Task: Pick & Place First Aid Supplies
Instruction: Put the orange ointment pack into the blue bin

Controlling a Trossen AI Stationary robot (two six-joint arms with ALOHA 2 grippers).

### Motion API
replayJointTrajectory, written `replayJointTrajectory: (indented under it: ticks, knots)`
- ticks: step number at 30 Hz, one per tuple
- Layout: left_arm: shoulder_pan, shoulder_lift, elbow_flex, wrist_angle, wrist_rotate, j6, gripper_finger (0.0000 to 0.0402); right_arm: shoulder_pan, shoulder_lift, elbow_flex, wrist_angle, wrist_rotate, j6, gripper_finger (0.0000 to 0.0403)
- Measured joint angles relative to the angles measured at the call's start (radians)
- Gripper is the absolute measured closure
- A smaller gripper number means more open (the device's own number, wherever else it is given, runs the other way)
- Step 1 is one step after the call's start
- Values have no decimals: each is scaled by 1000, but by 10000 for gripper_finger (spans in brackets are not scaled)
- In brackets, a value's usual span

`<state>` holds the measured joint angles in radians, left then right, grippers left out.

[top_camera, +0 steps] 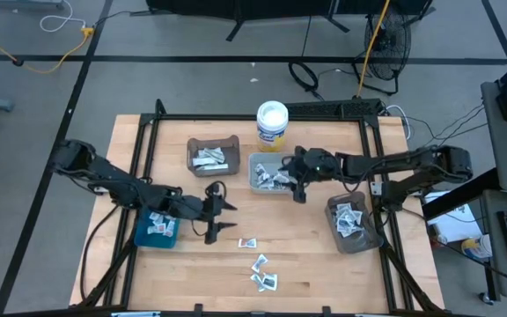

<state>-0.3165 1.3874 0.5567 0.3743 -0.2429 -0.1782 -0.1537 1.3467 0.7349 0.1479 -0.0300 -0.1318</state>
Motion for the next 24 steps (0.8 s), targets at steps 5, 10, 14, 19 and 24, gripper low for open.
replayJointTrajectory:
  ticks: [5, 10, 14, 19, 24]
  knots:
    - [-7, 116, 37, 59, 96, 28, 160, 64, -1, -26, 2, -28, -62, 196]
    - [-8, 265, 135, 62, 169, 61, 160, 124, -2, -55, 6, -26, -93, 199]
    - [-8, 356, 224, -48, 191, 71, 160, 159, -21, -73, 5, -25, -93, 197]
    - [-8, 430, 324, -186, 211, 71, 160, 190, -73, -95, 1, -24, -74, 203]
    - [-8, 481, 398, -300, 236, 71, 160, 220, -141, -128, 12, -21, -64, 206]
